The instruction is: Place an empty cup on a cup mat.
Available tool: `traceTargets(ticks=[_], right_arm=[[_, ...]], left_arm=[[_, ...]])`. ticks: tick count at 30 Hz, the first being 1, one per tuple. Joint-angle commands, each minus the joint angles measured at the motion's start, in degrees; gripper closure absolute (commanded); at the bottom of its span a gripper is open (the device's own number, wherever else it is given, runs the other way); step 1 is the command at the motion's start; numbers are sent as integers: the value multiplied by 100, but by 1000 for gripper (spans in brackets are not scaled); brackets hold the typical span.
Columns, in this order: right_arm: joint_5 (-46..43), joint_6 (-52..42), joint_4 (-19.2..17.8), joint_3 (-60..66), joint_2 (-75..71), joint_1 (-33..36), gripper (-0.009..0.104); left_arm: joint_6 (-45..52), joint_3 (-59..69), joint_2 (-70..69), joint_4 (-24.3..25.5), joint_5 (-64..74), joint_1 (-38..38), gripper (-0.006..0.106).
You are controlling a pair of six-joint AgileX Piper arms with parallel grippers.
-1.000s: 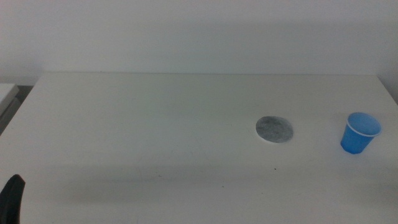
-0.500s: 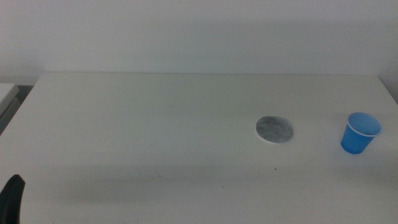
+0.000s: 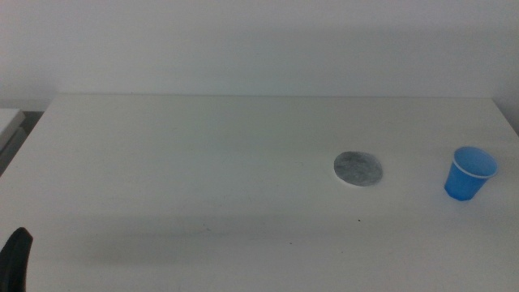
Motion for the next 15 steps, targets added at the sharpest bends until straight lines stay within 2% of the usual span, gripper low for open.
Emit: traceTargets(ticks=[1,12,15], right_arm=[[421,18,20,-375,471,-10,3],[1683,-8,74,-1959,2879,-60,3],[1762,-17,234,-2430,3460,-322,3]], left_arm=[[-16,-1,27,-12,-67,-19,7],[-16,-1,27,-12,-67,-19,7],[-16,-1,27,-12,-67,-19,7]])
